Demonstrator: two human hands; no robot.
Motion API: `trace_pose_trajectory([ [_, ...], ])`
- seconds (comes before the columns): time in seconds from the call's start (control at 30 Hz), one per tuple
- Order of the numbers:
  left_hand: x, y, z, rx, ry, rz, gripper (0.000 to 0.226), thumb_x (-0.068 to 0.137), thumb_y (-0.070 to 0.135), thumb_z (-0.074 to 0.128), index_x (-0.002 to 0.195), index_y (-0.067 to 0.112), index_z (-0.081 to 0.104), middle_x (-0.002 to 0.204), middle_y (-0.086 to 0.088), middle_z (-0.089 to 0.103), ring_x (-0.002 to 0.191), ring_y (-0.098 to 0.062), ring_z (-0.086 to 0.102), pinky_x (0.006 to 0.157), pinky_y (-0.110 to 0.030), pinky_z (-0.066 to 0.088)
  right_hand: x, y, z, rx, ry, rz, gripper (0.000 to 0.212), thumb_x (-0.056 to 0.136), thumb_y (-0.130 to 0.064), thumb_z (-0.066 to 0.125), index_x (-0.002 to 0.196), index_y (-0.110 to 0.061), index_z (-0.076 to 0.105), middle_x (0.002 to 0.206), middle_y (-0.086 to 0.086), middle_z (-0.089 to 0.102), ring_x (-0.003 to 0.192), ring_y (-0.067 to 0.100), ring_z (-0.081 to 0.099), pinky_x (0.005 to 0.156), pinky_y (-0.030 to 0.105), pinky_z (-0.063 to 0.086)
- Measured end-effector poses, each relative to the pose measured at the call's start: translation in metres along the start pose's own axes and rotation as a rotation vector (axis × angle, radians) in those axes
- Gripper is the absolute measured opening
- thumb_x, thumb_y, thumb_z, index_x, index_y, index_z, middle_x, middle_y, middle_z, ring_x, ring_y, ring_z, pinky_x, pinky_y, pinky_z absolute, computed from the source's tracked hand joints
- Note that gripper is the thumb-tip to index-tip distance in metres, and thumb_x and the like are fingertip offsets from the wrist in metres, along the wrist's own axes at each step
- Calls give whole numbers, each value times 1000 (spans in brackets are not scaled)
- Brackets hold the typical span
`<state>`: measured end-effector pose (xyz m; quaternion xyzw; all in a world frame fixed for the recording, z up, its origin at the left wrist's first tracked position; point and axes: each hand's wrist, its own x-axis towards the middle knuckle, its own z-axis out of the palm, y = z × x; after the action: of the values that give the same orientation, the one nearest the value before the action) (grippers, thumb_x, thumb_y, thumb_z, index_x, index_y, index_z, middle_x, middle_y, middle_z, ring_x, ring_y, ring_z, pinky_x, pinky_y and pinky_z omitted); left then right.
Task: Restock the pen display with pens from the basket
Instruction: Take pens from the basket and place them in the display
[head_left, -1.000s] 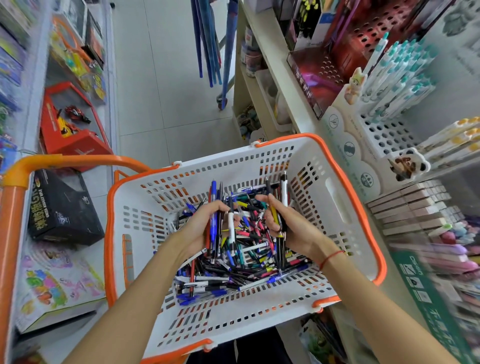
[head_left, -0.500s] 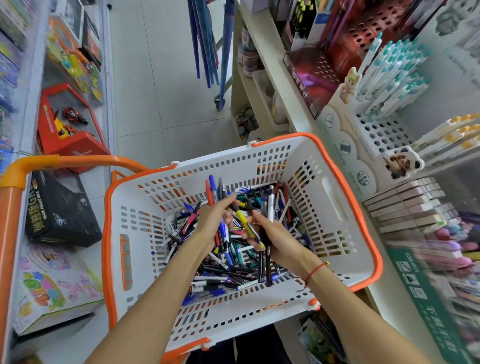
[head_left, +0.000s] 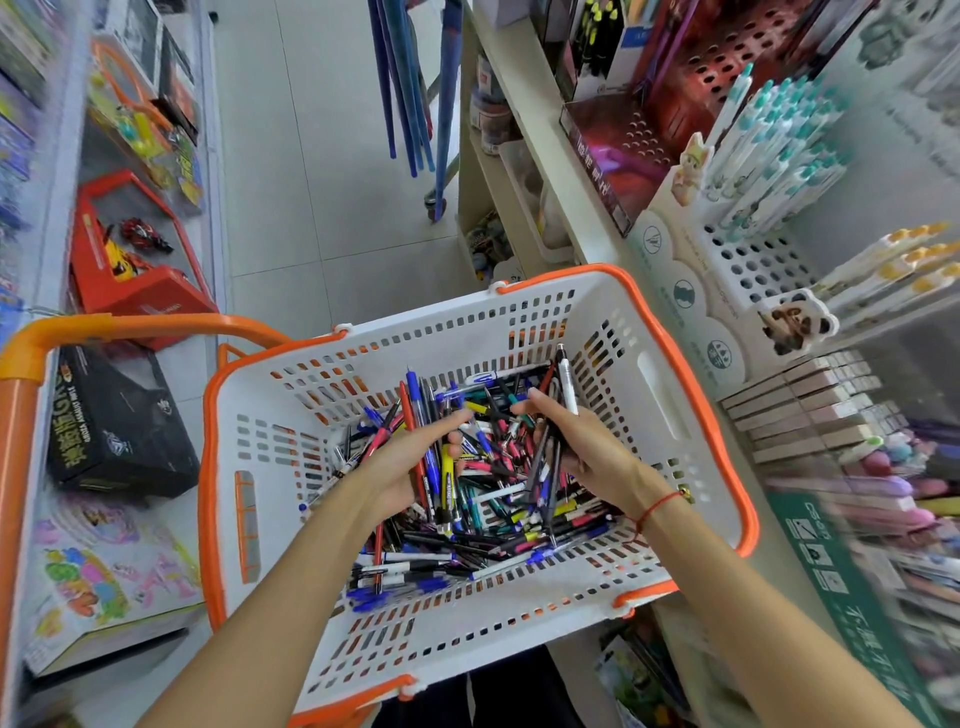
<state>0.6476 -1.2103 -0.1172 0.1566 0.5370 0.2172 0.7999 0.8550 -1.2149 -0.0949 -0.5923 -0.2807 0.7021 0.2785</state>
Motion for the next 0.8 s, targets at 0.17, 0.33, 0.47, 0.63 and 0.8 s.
trace_pose_trajectory([
  [0.17,-2,2,3,-4,0,28,36,75,30,77,105,11,74,83,1,71,69,-11,61,66,-27,52,1,-3,2,-114,71,-61,29,99,-32,54,94,-7,69,44,-6,48,38,7,24,42,18,17],
  [0.33,-3,3,8,70,-32,14,33,87,26,69,113,6,68,70,2,58,57,-11,52,55,-24,51,11,-3,10,-45,139,-89,32,103,-31,45,83,-9,59,51,1,51,33,5,27,36,15,21],
  [0.47,4,-2,7,1,-2,66,27,90,29,66,107,7,67,65,4,51,52,-9,46,55,-23,49,15,-7,15,-131,250,-128,30,100,-32,51,84,-9,61,50,-3,43,40,8,32,38,15,26],
  [0.63,1,-1,17,192,21,62,37,76,41,78,88,8,67,60,3,55,52,-10,50,59,-23,49,18,-10,30,-324,19,-122,37,100,-29,52,120,0,62,50,-4,29,37,5,27,41,17,26],
  [0.8,2,3,16,285,-24,-20,57,58,53,86,89,9,68,79,-6,63,69,-16,58,70,-30,58,23,-16,38,-289,10,-28,33,103,-25,45,115,3,60,49,1,38,39,9,28,39,17,24],
])
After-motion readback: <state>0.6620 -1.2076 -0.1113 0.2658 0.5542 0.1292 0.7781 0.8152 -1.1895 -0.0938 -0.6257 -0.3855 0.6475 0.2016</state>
